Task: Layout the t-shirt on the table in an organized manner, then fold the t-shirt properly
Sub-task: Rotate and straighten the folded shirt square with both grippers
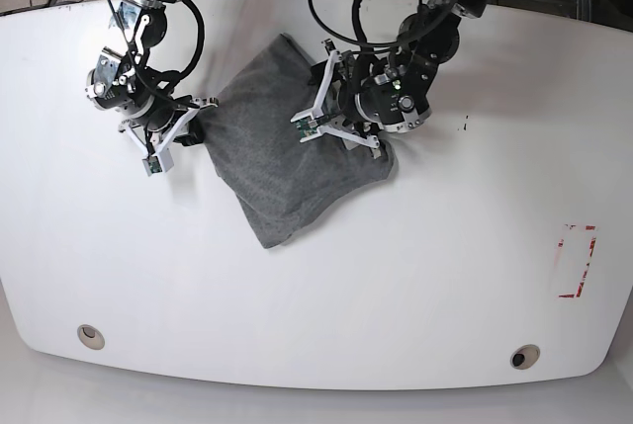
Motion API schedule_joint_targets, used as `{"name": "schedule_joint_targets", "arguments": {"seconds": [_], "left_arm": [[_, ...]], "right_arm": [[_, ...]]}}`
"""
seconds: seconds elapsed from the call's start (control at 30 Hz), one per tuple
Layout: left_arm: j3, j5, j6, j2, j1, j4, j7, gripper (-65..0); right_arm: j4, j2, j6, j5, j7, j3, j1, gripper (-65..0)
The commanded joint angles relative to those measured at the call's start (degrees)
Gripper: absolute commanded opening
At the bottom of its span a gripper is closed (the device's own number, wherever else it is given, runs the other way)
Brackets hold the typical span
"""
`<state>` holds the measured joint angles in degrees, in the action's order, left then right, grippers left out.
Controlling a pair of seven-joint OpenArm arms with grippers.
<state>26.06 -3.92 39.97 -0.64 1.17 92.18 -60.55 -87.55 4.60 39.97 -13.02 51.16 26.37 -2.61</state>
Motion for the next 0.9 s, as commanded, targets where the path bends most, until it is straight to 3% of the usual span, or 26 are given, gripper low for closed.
{"name": "schedule_joint_targets", "arguments": {"seconds": [0.0,0.27,0.63,0.87], "left_arm": [[0.09,1.33,0.03,-0.19,0.90,0.43,-1.29,-29.9],[0.09,1.33,0.03,-5.99,2.13,0.35,-1.29,-29.9],[0.09,1.33,0.03,-13.11,5.20,1.49,-1.29,-29.9],[0.00,1.24,0.03,-13.90,8.11,2.98,-1.56,-29.9]], "right_arm": [[-2.43,0.19,0.03,0.49,0.84,0.05,-1.92,-61.2],[-9.90,-3.06,0.03,0.49,0.93,-0.39,-8.07,-61.2],[-15.70,-3.94,0.03,0.40,1.02,-5.23,-14.31,-61.2],[-19.40,-4.82,0.03,0.49,1.11,-5.14,-14.93,-61.2]]}}
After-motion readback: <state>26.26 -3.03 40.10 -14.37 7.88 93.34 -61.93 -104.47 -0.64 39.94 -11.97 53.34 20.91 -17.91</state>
